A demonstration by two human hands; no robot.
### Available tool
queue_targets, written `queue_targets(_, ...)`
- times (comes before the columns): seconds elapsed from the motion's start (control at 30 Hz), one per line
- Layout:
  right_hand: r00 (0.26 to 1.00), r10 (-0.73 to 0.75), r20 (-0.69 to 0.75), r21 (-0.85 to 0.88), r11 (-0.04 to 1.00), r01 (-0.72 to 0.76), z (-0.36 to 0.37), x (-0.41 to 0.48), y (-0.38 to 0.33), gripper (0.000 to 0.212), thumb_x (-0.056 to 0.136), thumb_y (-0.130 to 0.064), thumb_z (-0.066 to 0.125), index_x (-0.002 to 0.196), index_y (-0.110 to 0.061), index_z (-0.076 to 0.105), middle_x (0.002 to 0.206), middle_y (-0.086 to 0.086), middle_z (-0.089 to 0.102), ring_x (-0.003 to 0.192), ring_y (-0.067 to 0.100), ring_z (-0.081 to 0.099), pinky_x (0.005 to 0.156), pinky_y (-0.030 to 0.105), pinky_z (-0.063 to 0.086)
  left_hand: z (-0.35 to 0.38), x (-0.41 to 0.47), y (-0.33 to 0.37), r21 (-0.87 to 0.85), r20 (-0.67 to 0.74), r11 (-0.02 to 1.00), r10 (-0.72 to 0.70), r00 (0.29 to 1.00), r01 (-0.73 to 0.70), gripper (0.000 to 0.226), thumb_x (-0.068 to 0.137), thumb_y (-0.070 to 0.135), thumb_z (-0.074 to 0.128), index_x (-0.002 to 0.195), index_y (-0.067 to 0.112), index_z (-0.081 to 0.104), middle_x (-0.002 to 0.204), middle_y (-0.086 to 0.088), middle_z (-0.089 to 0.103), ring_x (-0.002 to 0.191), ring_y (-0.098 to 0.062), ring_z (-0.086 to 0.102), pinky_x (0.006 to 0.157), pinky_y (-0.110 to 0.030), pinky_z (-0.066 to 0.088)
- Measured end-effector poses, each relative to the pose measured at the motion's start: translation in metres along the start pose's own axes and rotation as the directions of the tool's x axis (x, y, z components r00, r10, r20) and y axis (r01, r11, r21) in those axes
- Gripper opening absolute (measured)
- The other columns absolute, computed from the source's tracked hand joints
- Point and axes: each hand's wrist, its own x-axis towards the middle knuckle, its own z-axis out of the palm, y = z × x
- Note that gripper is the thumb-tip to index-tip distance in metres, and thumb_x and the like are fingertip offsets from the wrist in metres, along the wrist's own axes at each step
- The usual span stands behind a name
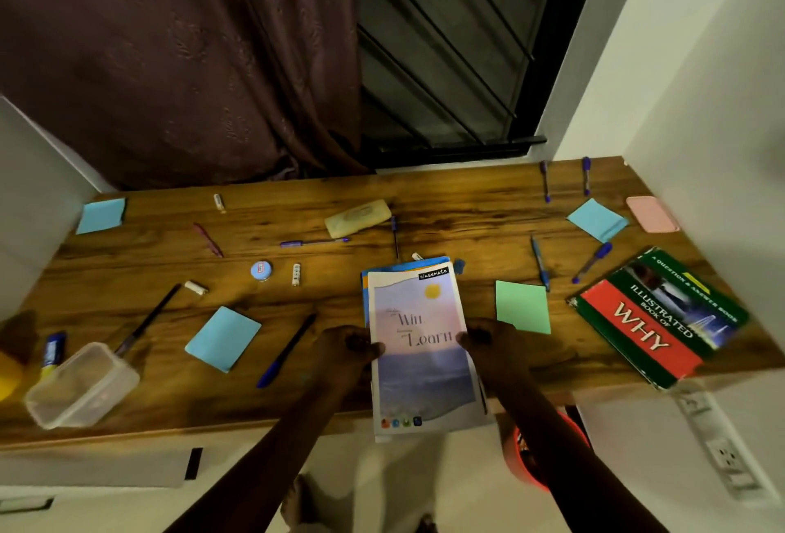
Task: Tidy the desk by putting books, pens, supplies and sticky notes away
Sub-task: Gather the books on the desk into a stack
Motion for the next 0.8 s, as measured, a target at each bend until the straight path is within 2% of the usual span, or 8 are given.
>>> queue_targets(0.13,1.0,-0.027,-0.007,-0.067,0.997,0.027,0.002,0.003,-0.003,0.021,0.096,-0.024,0.071,0.114,-0.014,0.074,0.118,0.008,0.076,0.103,0.028,0.073,0.081,0.023,0.05,-0.003,0.01,-0.01,0.134,-0.088,0.991,0.041,0.995,-0.029,0.033,0.087,0.023,0.078,0.113,0.019,0.058,0.113,-0.001,0.072,0.096,-0.019,0.072,0.088,-0.045,0.06)
queue_targets(0.2,0.999,-0.03,-0.013,-0.061,0.998,0.03,0.003,0.004,-0.003,0.02,0.095,-0.024,0.071,0.113,-0.014,0.074,0.119,0.008,0.075,0.102,0.028,0.073,0.083,0.026,0.053,-0.002,0.011,-0.009,0.15,-0.088,0.988,0.037,0.995,-0.023,0.032,0.086,0.026,0.08,0.109,0.023,0.058,0.114,-0.003,0.072,0.096,-0.022,0.073,0.087,-0.049,0.061)
queue_targets(0.3,0.999,-0.037,-0.029,-0.057,0.998,0.035,0.003,0.005,-0.004,0.02,0.095,-0.023,0.071,0.113,-0.013,0.073,0.12,0.009,0.075,0.103,0.03,0.073,0.084,0.029,0.054,-0.002,0.012,-0.008,0.206,-0.102,0.977,0.072,0.992,-0.049,0.03,0.087,0.026,0.078,0.105,0.023,0.055,0.107,0.0,0.071,0.089,-0.015,0.072,0.078,-0.034,0.063)
queue_targets(0.4,0.998,-0.06,-0.028,-0.076,0.995,0.057,0.003,0.005,-0.004,0.019,0.096,-0.021,0.07,0.113,-0.011,0.072,0.12,0.009,0.074,0.104,0.031,0.073,0.081,0.025,0.05,-0.007,0.024,-0.022,0.194,-0.078,0.98,0.059,0.995,-0.042,0.045,0.076,0.042,0.084,0.109,0.028,0.057,0.116,-0.004,0.072,0.097,-0.022,0.074,0.083,-0.05,0.062)
queue_targets(0.47,0.997,-0.064,-0.033,-0.081,0.995,0.061,0.003,0.005,-0.002,0.02,0.096,-0.022,0.069,0.113,-0.012,0.073,0.12,0.01,0.075,0.104,0.03,0.073,0.08,0.022,0.049,-0.013,0.051,-0.051,0.178,-0.067,0.984,0.042,0.997,-0.03,0.051,0.07,0.049,0.084,0.108,0.03,0.057,0.117,-0.005,0.072,0.098,-0.024,0.074,0.083,-0.054,0.062)
queue_targets(0.57,0.995,-0.087,-0.054,-0.115,0.99,0.08,0.004,0.002,-0.001,0.018,0.098,-0.021,0.068,0.112,-0.012,0.073,0.119,0.01,0.075,0.102,0.03,0.073,0.077,0.02,0.046,-0.008,0.031,-0.029,0.254,-0.121,0.966,0.071,0.99,-0.039,0.042,0.073,0.048,0.084,0.099,0.031,0.055,0.11,-0.004,0.072,0.092,-0.022,0.074,0.079,-0.05,0.063)
queue_targets(0.7,0.993,-0.1,-0.062,-0.141,0.986,0.09,0.007,0.001,0.001,0.016,0.099,-0.023,0.065,0.11,-0.013,0.071,0.12,0.01,0.074,0.104,0.03,0.072,0.078,0.02,0.046,-0.001,0.014,-0.01,0.418,-0.162,0.906,0.15,0.975,-0.07,0.032,0.083,0.039,0.08,0.095,0.021,0.057,0.102,-0.001,0.073,0.084,-0.018,0.072,0.072,-0.038,0.062)
queue_targets(0.8,0.989,-0.136,-0.056,-0.145,0.981,0.127,0.005,-0.001,0.005,0.017,0.1,-0.019,0.062,0.113,-0.015,0.072,0.12,0.008,0.074,0.103,0.028,0.072,0.074,0.018,0.045,0.006,0.003,-0.01,0.449,-0.18,0.886,0.213,0.96,-0.112,0.031,0.09,0.036,0.075,0.1,0.019,0.051,0.1,0.008,0.061,0.082,-0.008,0.062,0.068,-0.016,0.049)
